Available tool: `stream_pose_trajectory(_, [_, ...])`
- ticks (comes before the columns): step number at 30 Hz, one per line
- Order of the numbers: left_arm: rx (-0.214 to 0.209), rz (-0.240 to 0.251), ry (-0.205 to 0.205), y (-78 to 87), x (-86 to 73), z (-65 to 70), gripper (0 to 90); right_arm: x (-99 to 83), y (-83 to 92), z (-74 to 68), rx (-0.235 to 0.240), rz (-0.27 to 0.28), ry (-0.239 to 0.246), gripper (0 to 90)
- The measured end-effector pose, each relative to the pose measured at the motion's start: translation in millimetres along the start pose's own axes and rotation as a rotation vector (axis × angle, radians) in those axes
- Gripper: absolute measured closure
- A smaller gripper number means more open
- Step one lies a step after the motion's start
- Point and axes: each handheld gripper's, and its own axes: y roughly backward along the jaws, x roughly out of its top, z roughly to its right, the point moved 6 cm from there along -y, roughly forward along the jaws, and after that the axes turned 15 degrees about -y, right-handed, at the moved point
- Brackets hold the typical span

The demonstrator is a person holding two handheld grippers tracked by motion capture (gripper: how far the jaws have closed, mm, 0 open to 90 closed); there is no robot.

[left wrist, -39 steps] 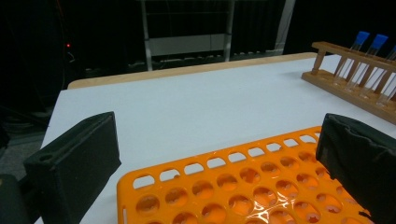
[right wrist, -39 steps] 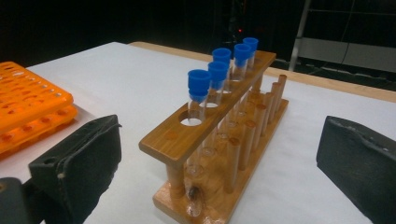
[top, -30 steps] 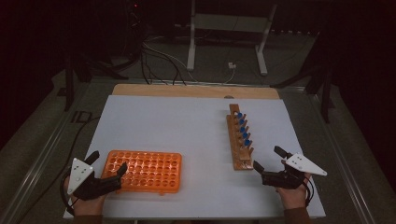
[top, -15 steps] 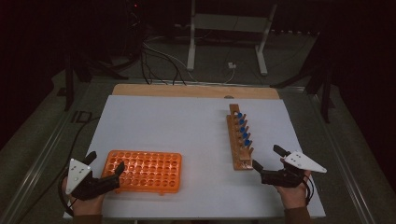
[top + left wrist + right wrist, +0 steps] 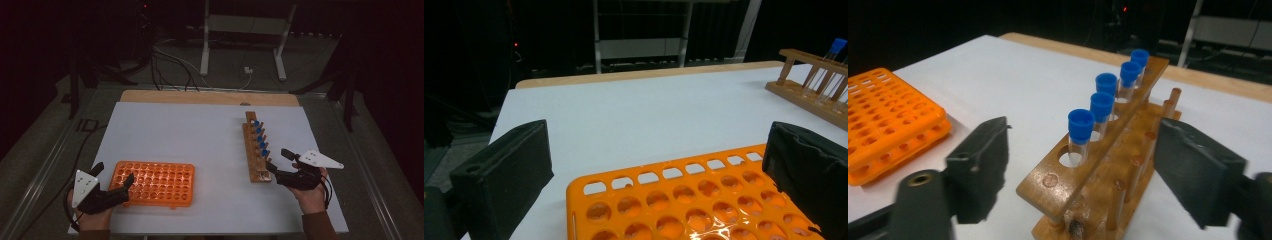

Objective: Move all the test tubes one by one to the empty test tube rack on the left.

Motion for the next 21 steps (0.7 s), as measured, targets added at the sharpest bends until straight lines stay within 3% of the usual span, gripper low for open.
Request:
stream_pose_trajectory(7, [0.001,-0.002,0.003,-0.7,-0.6,0.3,0.3,-1.0,-17.3,-0.8,-0.018,-0.056,0.013,49.4])
stream_pose_trajectory(16, [-0.001,-0.002,0.002,-0.3,-0.9,-0.1,0.3,-7.8,-35.5,3.1,-0.043,-0.098,0.011,64.2])
stream_pose_trajectory(21, [-0.003,-0.003,0.000,-0.4,-0.9,0.2,0.3,-9.6,-40.1,2.8,-0.039,-0.093,0.017,70.9])
